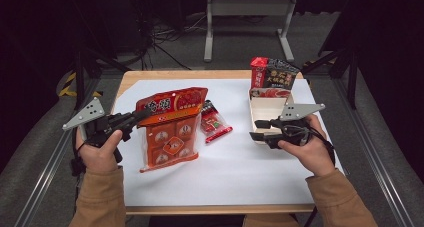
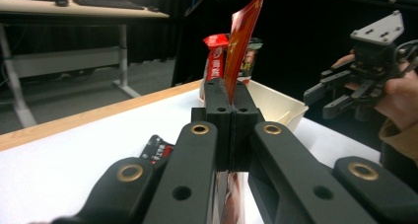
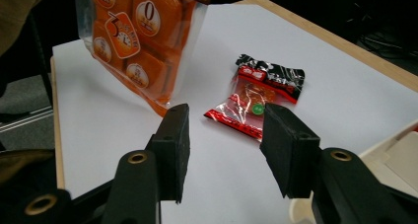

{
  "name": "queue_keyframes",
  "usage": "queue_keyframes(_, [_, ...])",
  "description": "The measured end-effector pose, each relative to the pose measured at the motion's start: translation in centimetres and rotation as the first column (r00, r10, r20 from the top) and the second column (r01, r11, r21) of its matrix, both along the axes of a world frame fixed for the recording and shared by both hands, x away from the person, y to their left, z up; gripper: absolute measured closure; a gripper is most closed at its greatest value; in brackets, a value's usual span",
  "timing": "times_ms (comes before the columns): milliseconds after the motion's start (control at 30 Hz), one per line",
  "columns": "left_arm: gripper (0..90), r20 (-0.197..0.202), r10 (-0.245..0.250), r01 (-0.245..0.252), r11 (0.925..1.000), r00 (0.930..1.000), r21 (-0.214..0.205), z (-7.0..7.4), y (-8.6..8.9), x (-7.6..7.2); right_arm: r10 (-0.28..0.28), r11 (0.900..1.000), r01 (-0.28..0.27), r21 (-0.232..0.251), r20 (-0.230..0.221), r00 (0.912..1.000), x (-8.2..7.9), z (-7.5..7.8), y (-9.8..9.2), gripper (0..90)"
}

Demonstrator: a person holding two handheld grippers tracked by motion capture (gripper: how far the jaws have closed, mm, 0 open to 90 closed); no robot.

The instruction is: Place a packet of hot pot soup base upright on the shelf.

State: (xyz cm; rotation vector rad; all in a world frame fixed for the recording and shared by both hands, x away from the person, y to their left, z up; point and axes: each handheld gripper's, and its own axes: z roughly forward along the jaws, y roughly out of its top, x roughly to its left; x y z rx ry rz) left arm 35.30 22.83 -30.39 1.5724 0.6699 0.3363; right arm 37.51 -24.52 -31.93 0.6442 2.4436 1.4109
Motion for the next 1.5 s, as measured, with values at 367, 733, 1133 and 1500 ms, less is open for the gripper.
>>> queue_keyframes(367, [90.0,0.054,-0.050,0.050,0.9987,0.9973,0.012,1.4,-1.2,-1.2,0.035,0.9993,-0.035,0.015,0.008,0.9994,-0.1,0.2,1.0,51.9])
queue_keyframes(733, [90.0,0.076,-0.088,0.089,0.9961,0.9931,0.001,1.9,-2.1,-1.6,0.048,0.9986,-0.049,0.020,0.050,0.9976,0.4,0.5,2.5,40.5])
queue_keyframes(1133, [90.0,0.096,-0.149,0.149,0.9889,0.9842,0.007,2.5,-3.9,-2.0,0.065,0.9976,-0.066,0.017,0.078,0.9948,0.6,0.0,4.4,31.2])
queue_keyframes(1500, [90.0,0.107,-0.191,0.191,0.9815,0.9757,0.011,2.8,-5.6,-2.3,0.097,0.9951,-0.098,0.013,0.069,0.9930,1.2,-1.1,5.7,26.0])
